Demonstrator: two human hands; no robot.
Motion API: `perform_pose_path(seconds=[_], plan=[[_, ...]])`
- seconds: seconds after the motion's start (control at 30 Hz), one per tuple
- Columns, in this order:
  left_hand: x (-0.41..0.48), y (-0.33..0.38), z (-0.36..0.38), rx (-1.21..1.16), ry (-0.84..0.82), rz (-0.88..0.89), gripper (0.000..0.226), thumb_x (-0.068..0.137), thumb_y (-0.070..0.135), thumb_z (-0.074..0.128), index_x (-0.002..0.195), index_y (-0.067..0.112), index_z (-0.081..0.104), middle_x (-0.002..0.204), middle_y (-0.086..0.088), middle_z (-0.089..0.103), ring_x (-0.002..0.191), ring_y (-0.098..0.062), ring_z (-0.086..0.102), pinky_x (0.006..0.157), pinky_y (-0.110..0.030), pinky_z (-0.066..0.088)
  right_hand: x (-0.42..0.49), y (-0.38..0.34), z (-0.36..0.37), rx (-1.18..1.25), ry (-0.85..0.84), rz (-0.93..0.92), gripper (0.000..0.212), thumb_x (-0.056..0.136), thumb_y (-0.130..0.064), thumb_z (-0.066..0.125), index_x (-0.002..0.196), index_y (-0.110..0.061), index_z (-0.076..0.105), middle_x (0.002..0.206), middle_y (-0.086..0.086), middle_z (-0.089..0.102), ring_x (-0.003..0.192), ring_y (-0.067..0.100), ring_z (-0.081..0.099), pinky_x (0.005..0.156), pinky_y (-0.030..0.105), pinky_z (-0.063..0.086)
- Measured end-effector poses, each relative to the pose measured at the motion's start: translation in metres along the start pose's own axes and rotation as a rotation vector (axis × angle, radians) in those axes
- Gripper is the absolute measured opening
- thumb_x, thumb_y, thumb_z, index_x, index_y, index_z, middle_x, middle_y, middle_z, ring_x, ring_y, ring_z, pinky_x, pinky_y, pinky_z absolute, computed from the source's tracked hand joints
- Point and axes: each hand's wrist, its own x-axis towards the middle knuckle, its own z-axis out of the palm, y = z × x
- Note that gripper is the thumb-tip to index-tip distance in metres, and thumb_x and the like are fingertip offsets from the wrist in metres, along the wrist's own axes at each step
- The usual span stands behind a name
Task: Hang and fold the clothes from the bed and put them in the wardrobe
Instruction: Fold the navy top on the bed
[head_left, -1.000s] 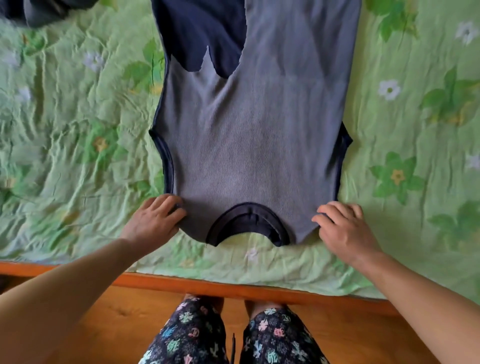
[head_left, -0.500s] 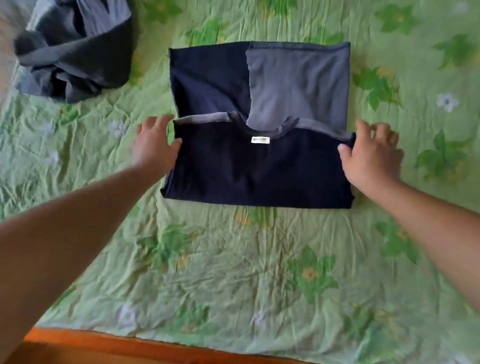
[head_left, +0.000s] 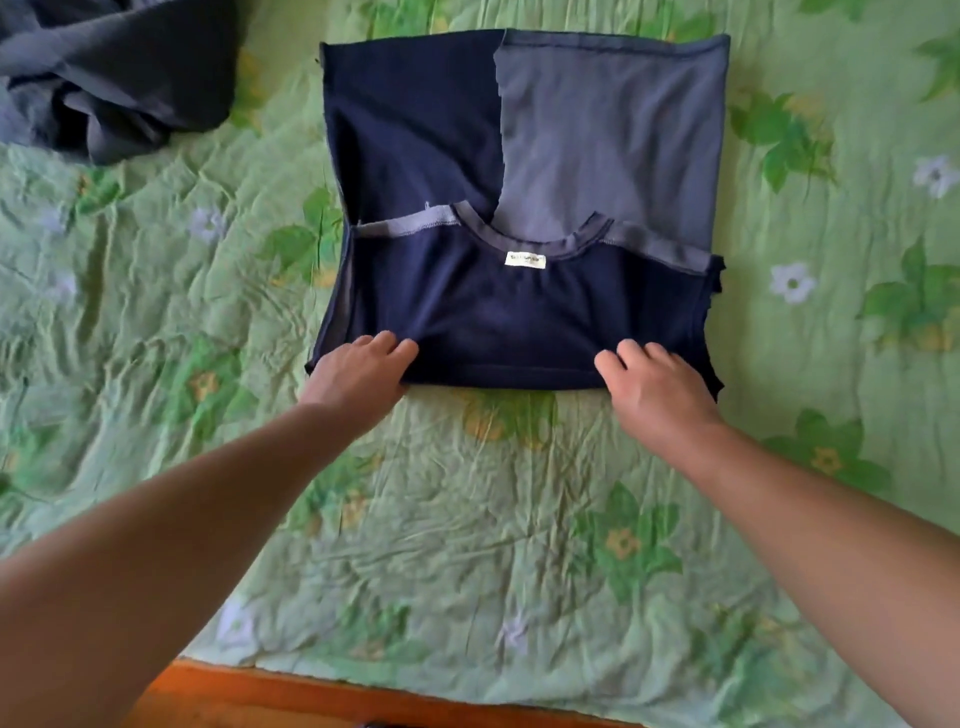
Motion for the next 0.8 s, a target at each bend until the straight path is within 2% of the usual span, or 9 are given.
perform_pose_path(seconds=[0.17,0.3,0.37,0.43,0.47,0.53,0.57,0.67,0.8], plan=[[-0.046,0.016,0.005,-0.02,-0.202,0.015,0.037,0.091,0.031,0.06,0.125,0.022,0.048,0.113,-0.005,0.055,0.104,-0.032,0.064,0.072,-0.042,0.049,-0.039,-0.012,0.005,0.019,-0.232,-0.041,0.035,0.084,-0.001,0.051,0.115,-0.016,0.05,0.101,0.005,0.049,0.088,0.03,0.052,0.063,0.038,0.031],[-0.099,0.039,0.019,0.017,-0.498,0.103,0.038,0.094,0.035,0.053,0.129,0.023,0.045,0.121,-0.004,0.056,0.111,-0.03,0.064,0.08,-0.043,0.052,-0.091,-0.036,0.002,0.094,-0.515,-0.184,0.031,0.088,-0.008,0.047,0.116,-0.022,0.044,0.109,0.004,0.049,0.1,0.03,0.057,0.065,0.039,0.037],[-0.116,0.042,0.023,-0.006,-0.569,0.104,0.046,0.093,0.046,0.056,0.131,0.024,0.043,0.123,-0.001,0.054,0.113,-0.027,0.062,0.081,-0.041,0.05,-0.106,-0.036,0.001,0.124,-0.618,-0.207,0.021,0.096,-0.025,0.047,0.116,-0.025,0.044,0.111,0.001,0.05,0.107,0.027,0.055,0.075,0.04,0.043],[-0.116,0.038,0.017,-0.118,-0.399,0.075,0.049,0.088,0.06,0.058,0.122,0.025,0.051,0.116,0.0,0.055,0.11,-0.027,0.06,0.079,-0.038,0.048,-0.102,-0.029,-0.005,0.216,-0.543,-0.127,0.036,0.096,-0.058,0.045,0.112,-0.027,0.051,0.109,-0.001,0.052,0.107,0.024,0.054,0.08,0.04,0.045],[-0.108,0.034,0.013,-0.166,-0.231,0.065,0.046,0.086,0.058,0.061,0.115,0.023,0.056,0.111,-0.003,0.055,0.107,-0.029,0.059,0.08,-0.04,0.049,-0.095,-0.023,-0.008,0.266,-0.392,-0.073,0.042,0.094,-0.063,0.045,0.107,-0.024,0.057,0.104,0.001,0.054,0.102,0.026,0.056,0.078,0.041,0.048],[-0.081,0.024,0.004,-0.194,0.066,0.001,0.044,0.084,0.045,0.069,0.117,0.017,0.06,0.114,-0.01,0.054,0.109,-0.037,0.055,0.086,-0.048,0.05,-0.074,-0.006,-0.009,0.274,0.005,0.039,0.037,0.093,-0.051,0.053,0.102,-0.016,0.063,0.097,0.009,0.055,0.092,0.035,0.057,0.072,0.046,0.05],[-0.067,0.019,-0.001,-0.195,0.124,-0.065,0.049,0.085,0.041,0.07,0.126,0.017,0.057,0.122,-0.011,0.052,0.115,-0.038,0.052,0.09,-0.051,0.047,-0.063,0.003,-0.01,0.223,0.092,0.12,0.035,0.091,-0.045,0.057,0.108,-0.015,0.062,0.101,0.011,0.056,0.093,0.037,0.056,0.071,0.047,0.049],[-0.029,0.005,-0.012,-0.178,0.027,-0.209,0.055,0.093,0.044,0.061,0.141,0.025,0.043,0.132,-0.007,0.051,0.125,-0.034,0.048,0.099,-0.053,0.039,-0.036,0.026,-0.011,0.128,-0.094,0.298,0.043,0.089,-0.041,0.064,0.123,-0.016,0.057,0.112,0.012,0.062,0.105,0.038,0.055,0.082,0.049,0.044],[-0.008,-0.006,-0.015,-0.159,-0.064,-0.213,0.025,0.097,0.038,0.056,0.118,0.026,0.054,0.114,-0.003,0.063,0.112,-0.031,0.057,0.095,-0.048,0.039,-0.028,0.039,-0.007,0.277,-0.118,0.278,0.025,0.095,-0.031,0.064,0.101,-0.007,0.066,0.099,0.017,0.064,0.098,0.039,0.053,0.084,0.047,0.046]])
